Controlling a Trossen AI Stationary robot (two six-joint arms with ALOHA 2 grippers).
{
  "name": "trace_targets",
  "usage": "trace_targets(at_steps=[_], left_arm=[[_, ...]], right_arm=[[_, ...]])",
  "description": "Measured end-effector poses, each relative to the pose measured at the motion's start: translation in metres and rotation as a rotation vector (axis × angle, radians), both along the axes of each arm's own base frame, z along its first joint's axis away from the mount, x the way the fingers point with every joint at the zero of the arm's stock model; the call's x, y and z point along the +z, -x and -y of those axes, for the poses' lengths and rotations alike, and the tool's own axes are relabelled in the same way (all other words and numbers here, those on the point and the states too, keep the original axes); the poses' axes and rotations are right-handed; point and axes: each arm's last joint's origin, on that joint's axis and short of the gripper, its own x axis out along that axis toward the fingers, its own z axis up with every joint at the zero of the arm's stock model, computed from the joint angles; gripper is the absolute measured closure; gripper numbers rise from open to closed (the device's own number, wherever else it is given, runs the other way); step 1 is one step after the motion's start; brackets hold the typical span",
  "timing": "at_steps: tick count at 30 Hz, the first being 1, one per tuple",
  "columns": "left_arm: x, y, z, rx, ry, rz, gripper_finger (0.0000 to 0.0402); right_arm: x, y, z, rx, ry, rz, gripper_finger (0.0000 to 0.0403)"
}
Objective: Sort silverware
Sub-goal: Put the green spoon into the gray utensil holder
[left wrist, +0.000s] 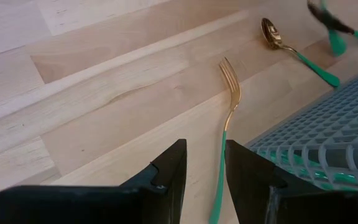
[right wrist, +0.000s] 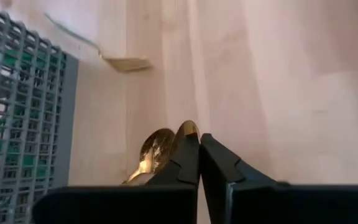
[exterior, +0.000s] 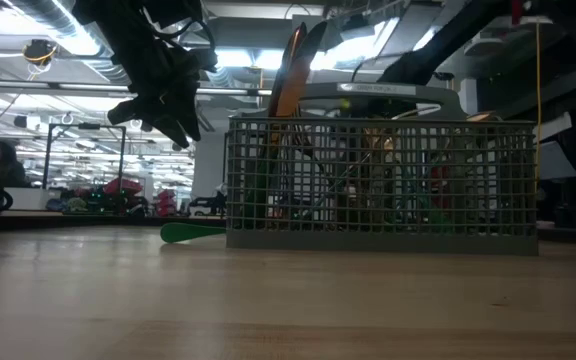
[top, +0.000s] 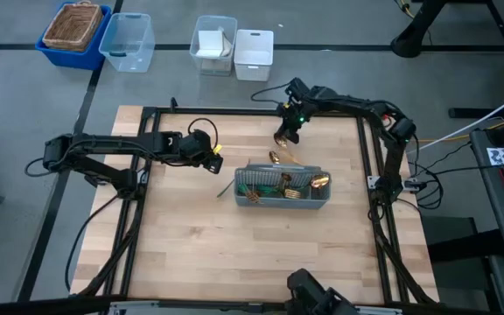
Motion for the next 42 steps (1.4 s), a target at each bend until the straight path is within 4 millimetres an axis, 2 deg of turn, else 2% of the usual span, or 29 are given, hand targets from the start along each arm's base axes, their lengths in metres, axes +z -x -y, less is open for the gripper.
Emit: trace_targets(at_steps=[6,12,20,25,28,33,38,42], left_arm=[[0.000,0.000,0.000,-0.030,-0.019,-0.012,0.0302],[0.000,0.000,0.000,-0.067,-0.043,-0.027,0.0302],[0.001,-0.001,0.000,-0.067,-0.047,-0.011,0.0302],[0.002,-0.002,0.000,-0.076,-0.055,-0.003,0.0302],[0.002,-0.002,0.000,-0.061,-0.046,0.003,0.0302],[0.003,-0.004,-0.001,-0.054,-0.046,0.028,0.0302],[0.008,-0.010,-0.002,-0.056,-0.068,0.112,0.0302],[0.012,-0.014,-0.003,-0.058,-0.082,0.160,0.0302]], right_arm=[[0.053,0.014,-0.011,-0.070,0.109,0.073,0.0394],[0.115,0.038,-0.032,-0.153,0.185,0.203,0.0398],[0.199,0.097,-0.082,-0.295,0.283,0.399,0.0396],[0.236,0.141,-0.122,-0.337,0.312,0.538,0.0399],[0.244,0.162,-0.150,-0.314,0.302,0.551,0.0397],[0.242,0.185,-0.187,-0.260,0.286,0.520,0.0398],[0.227,0.185,-0.203,-0.235,0.330,0.567,0.0397],[0.205,0.175,-0.208,-0.233,0.343,0.596,0.0397]])
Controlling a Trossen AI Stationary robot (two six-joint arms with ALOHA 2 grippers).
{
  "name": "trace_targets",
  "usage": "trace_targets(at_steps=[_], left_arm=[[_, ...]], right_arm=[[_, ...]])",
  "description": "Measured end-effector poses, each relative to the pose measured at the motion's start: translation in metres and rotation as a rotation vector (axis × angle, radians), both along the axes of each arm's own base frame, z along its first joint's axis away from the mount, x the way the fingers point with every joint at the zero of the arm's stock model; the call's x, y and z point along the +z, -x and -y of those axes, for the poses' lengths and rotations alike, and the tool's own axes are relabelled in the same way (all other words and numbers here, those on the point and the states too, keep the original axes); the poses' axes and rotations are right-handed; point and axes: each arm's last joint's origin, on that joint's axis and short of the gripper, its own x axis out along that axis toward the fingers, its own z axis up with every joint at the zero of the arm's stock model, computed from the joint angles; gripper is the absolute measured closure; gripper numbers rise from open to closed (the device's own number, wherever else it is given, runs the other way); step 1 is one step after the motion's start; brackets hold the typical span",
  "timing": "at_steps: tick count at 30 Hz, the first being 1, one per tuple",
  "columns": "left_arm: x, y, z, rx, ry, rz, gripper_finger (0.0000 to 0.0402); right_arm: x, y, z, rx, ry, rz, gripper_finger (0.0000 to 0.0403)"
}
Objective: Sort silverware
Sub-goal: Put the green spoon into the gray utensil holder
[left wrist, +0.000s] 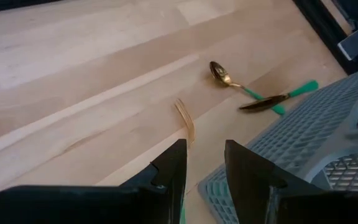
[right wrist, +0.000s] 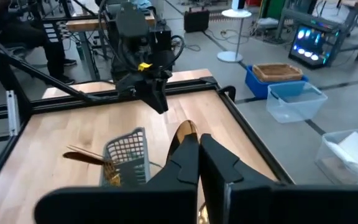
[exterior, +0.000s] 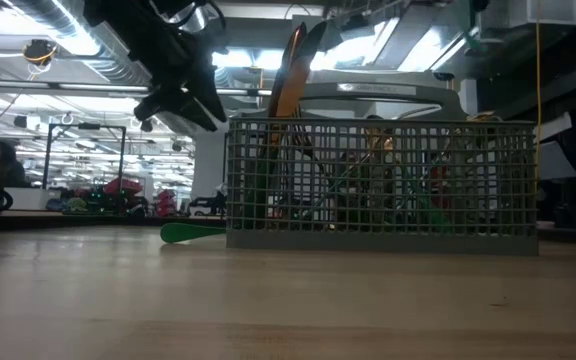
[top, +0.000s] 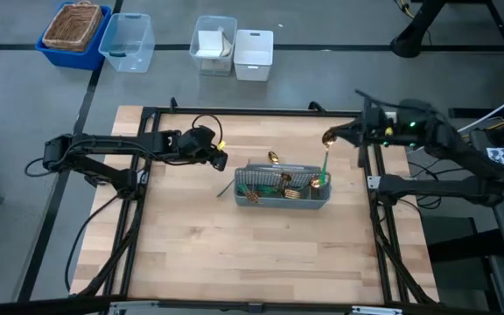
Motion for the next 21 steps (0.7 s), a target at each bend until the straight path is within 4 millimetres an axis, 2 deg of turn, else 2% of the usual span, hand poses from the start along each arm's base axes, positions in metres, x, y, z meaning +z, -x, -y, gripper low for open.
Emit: trace_targets(at_steps=[4,11,21], left_arm=[[0.001,0.000,0.000,0.000,-0.002,0.008,0.0302],[0.001,-0.001,0.000,-0.023,-0.023,-0.004,0.0302],[0.001,-0.001,0.000,-0.089,-0.086,-0.040,0.0302]], right_arm=[[-0.027,-0.016,-0.005,0.008,0.025,0.018,0.0397],[-0.059,-0.034,-0.013,-0.077,0.156,-0.010,0.0397],[-0.097,-0.054,-0.029,-0.031,0.133,-0.118,0.0392]])
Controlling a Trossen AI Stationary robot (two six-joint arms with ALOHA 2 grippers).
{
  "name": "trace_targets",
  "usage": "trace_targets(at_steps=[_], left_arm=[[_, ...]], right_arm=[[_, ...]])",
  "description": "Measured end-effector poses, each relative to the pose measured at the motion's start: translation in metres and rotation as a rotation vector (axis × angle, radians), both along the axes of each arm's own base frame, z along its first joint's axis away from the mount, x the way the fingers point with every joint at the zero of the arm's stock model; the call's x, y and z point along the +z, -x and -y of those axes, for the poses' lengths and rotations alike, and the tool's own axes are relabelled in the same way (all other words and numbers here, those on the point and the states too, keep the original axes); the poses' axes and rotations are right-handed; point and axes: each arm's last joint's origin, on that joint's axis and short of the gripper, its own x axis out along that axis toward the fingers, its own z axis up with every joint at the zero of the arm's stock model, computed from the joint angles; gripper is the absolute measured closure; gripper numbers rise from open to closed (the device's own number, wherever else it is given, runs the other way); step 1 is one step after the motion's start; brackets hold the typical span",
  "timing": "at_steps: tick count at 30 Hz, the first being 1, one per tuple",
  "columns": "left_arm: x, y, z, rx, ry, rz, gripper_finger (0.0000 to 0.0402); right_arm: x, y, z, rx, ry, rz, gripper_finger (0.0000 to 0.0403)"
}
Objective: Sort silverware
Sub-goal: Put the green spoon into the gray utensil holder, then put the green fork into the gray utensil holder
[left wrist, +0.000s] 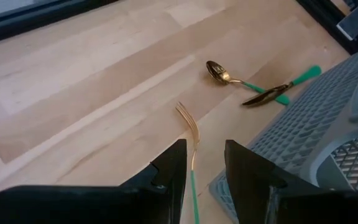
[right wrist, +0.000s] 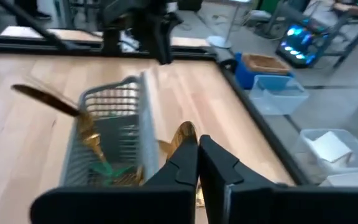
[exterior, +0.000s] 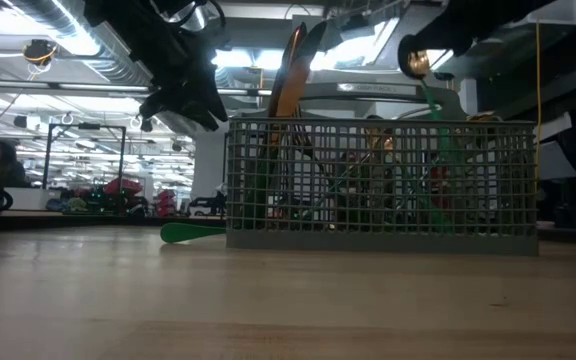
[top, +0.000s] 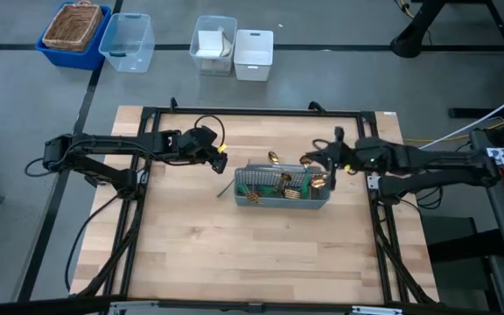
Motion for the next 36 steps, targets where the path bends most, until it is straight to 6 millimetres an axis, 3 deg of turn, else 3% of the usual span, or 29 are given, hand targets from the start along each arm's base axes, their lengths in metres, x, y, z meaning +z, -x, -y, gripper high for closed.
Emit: trace_targets(at_steps=[10,17,23,27,36], left_arm=[[0.000,0.000,0.000,0.003,0.003,0.000,0.0302],[-0.001,0.000,0.001,-0.021,0.044,0.009,0.0302],[-0.002,-0.001,0.010,-0.056,0.191,0.036,0.0302],[-0.007,0.001,0.022,-0.087,0.214,-0.034,0.0302],[-0.041,-0.018,0.046,-0.131,0.172,-0.203,0.0302]], right_arm=[[-0.023,-0.024,-0.004,0.080,-0.036,-0.130,0.0357],[-0.027,-0.031,-0.003,0.063,-0.076,-0.153,0.0306],[0.013,-0.031,-0.003,0.067,-0.070,-0.060,0.0277],[0.045,-0.026,-0.003,0.079,-0.038,-0.014,0.0274],[0.095,-0.013,-0.003,0.095,0.042,0.056,0.0274]])
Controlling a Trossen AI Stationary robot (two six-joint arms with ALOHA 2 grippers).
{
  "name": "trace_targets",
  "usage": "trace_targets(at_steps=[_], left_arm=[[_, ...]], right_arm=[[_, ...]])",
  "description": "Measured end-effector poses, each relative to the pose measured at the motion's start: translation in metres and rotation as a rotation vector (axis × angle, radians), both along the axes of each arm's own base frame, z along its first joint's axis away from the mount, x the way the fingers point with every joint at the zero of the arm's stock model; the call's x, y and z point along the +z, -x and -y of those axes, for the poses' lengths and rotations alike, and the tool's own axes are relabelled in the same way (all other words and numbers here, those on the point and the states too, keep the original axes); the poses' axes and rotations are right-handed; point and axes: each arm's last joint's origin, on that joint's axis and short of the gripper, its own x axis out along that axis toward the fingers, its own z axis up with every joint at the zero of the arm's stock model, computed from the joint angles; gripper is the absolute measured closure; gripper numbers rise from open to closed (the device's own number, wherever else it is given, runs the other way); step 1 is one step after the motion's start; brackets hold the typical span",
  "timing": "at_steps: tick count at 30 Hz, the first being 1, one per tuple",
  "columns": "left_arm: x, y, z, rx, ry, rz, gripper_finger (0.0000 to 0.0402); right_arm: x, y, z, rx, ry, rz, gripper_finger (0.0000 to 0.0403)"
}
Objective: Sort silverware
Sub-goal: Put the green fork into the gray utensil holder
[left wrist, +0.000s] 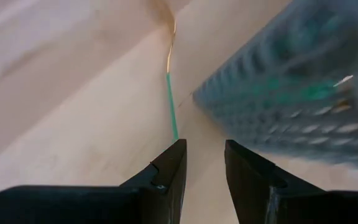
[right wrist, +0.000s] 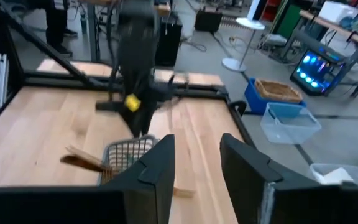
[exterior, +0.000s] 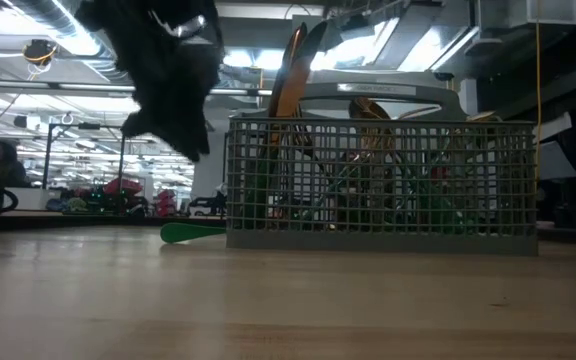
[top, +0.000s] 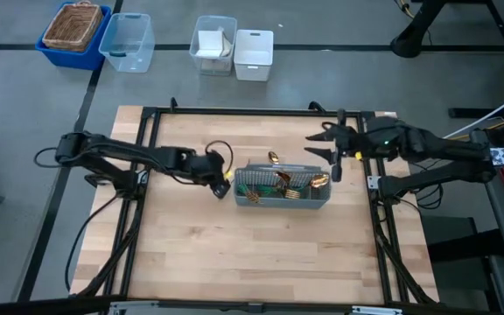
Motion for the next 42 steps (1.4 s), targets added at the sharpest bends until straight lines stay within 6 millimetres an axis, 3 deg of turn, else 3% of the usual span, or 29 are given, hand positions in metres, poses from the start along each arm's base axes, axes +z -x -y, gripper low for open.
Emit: trace_targets(at_steps=[11,20,23,29,33,42], left_arm=[[-0.060,-0.024,0.020,-0.066,-0.002,-0.201,0.0302],[-0.082,-0.027,0.013,-0.035,-0.017,-0.283,0.0302],[-0.085,-0.028,0.013,-0.044,-0.027,-0.298,0.0320],[-0.083,-0.027,0.014,-0.042,-0.024,-0.298,0.0393],[-0.073,-0.023,0.014,-0.054,0.006,-0.272,0.0395],[-0.024,-0.009,0.011,-0.025,-0.021,-0.097,0.0397]], right_arm=[[0.007,0.003,0.000,0.000,0.003,0.007,0.0274],[0.004,0.004,0.000,0.000,0.002,-0.024,0.0274],[0.004,0.004,0.000,0.000,0.002,-0.025,0.0274],[0.004,0.004,0.000,0.001,0.002,-0.027,0.0274],[0.004,0.004,0.000,0.001,0.002,-0.027,0.0274],[0.004,0.003,0.000,0.002,0.001,-0.028,0.0274]])
